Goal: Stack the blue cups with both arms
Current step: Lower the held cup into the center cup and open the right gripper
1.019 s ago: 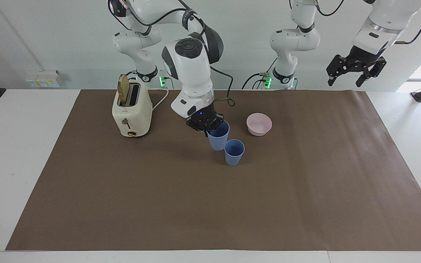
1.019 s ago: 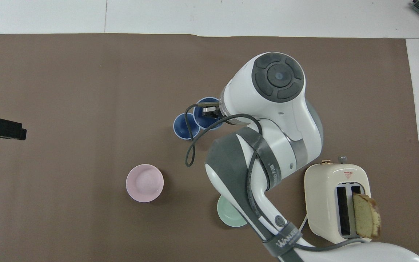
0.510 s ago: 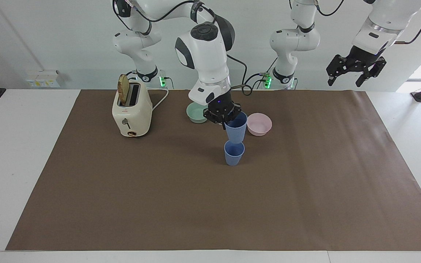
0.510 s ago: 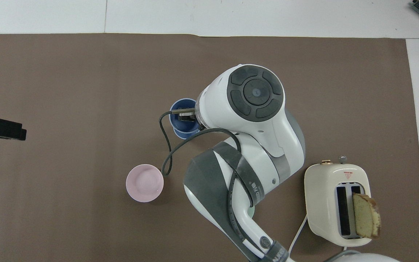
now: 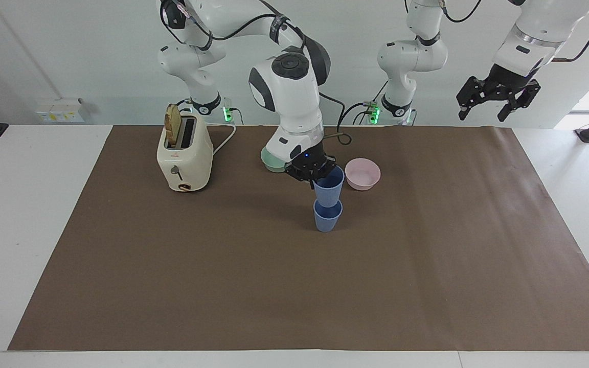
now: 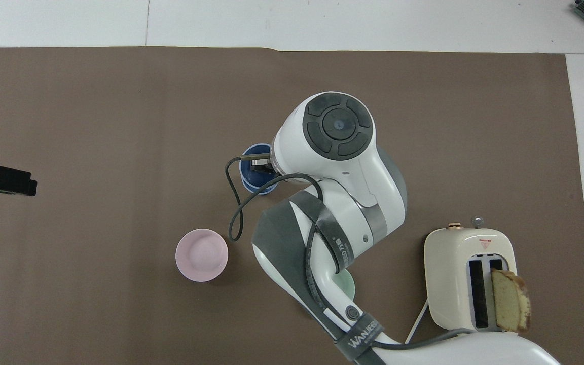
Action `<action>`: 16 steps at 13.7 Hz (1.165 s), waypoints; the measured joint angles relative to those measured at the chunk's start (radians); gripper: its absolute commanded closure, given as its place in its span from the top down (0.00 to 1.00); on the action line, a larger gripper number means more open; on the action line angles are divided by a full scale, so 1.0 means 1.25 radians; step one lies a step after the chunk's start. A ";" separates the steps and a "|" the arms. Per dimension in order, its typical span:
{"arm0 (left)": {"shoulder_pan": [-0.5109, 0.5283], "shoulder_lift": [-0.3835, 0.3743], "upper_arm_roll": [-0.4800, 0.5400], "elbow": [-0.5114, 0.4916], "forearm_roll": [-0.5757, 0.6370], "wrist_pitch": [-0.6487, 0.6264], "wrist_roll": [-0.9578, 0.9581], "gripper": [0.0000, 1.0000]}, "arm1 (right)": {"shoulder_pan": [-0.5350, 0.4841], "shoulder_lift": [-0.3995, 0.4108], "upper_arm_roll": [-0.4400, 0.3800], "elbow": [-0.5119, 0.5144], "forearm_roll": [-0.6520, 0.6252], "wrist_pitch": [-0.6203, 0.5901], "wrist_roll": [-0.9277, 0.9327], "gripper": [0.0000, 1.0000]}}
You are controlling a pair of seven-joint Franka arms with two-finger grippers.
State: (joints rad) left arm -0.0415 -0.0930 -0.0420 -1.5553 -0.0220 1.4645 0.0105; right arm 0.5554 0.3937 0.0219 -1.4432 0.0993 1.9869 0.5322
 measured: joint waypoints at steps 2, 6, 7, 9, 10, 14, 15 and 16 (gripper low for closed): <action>0.000 0.000 0.000 0.000 0.000 0.000 0.000 1.00 | 0.000 0.008 0.001 -0.005 0.000 0.000 -0.012 0.00; 0.000 0.000 0.000 0.000 0.000 0.000 0.000 1.00 | 0.000 0.012 0.002 -0.020 0.000 0.006 -0.024 0.00; 0.000 0.000 0.000 0.000 0.000 -0.001 0.000 1.00 | 0.000 0.013 0.002 -0.023 0.000 0.015 -0.024 0.00; 0.000 0.000 0.000 0.000 0.000 -0.001 0.000 1.00 | 0.001 0.018 0.004 -0.025 0.000 0.030 -0.024 0.00; 0.000 0.000 0.000 0.000 0.000 -0.001 0.000 1.00 | 0.003 0.019 0.006 -0.025 0.000 0.031 -0.024 0.00; 0.000 0.000 0.000 0.000 0.000 -0.001 0.000 1.00 | 0.005 0.019 0.007 -0.028 0.000 0.031 -0.024 0.00; 0.000 0.000 0.000 0.000 0.000 -0.001 0.000 1.00 | 0.004 0.019 0.006 -0.030 0.000 0.031 -0.025 0.00; 0.000 0.000 0.000 0.000 0.000 -0.001 0.000 1.00 | 0.002 0.019 0.006 -0.033 0.000 0.031 -0.026 0.00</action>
State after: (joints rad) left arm -0.0415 -0.0930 -0.0420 -1.5553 -0.0220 1.4633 0.0105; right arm 0.5584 0.4172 0.0296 -1.4842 0.0993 2.0254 0.4992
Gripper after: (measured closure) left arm 0.000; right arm 0.956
